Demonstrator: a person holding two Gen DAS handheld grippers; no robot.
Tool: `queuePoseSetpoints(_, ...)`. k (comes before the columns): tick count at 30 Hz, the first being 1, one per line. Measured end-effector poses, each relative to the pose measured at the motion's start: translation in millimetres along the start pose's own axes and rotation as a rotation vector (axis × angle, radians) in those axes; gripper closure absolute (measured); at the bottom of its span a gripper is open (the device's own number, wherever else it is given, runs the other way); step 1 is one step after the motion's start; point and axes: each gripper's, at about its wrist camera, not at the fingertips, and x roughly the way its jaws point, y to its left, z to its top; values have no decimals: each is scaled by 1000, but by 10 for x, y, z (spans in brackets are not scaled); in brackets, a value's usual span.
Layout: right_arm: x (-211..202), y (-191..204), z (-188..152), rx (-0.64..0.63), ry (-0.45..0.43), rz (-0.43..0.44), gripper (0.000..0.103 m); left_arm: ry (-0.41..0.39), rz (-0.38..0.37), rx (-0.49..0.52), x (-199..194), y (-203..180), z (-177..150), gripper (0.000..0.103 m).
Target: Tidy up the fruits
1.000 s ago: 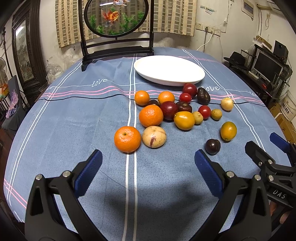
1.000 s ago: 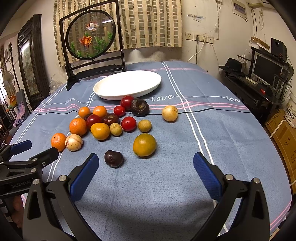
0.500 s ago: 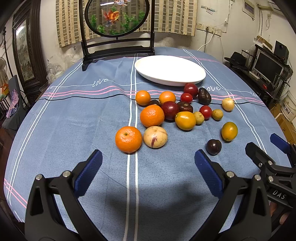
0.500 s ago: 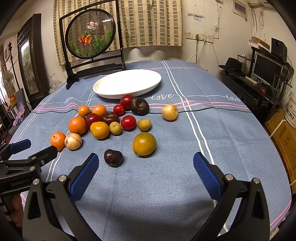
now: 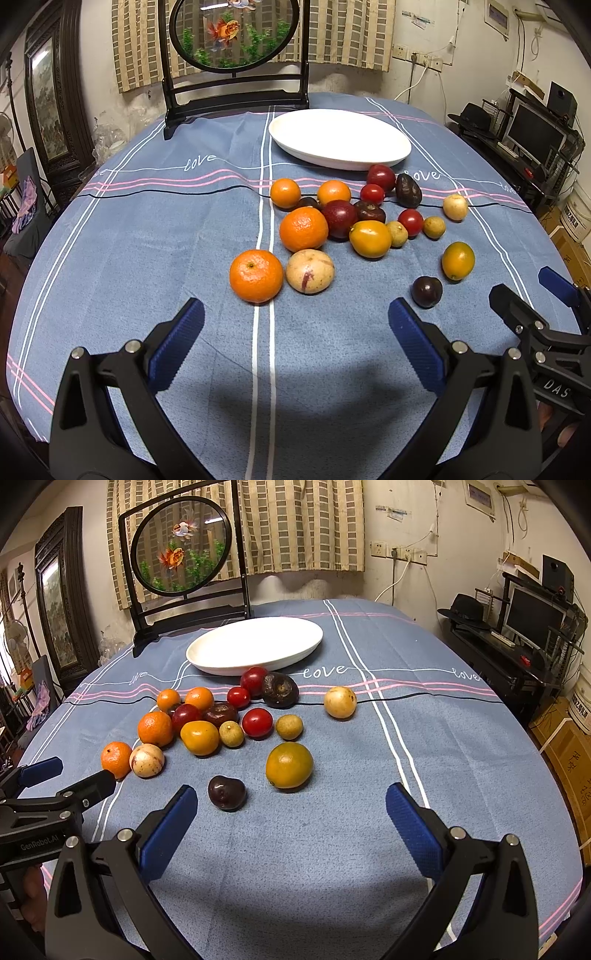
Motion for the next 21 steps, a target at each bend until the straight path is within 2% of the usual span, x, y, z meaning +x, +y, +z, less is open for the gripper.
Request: queuePoseSetpoints(21,34,-46,-28,-2,21,0,1,23,-2,9,101,2,-21,2)
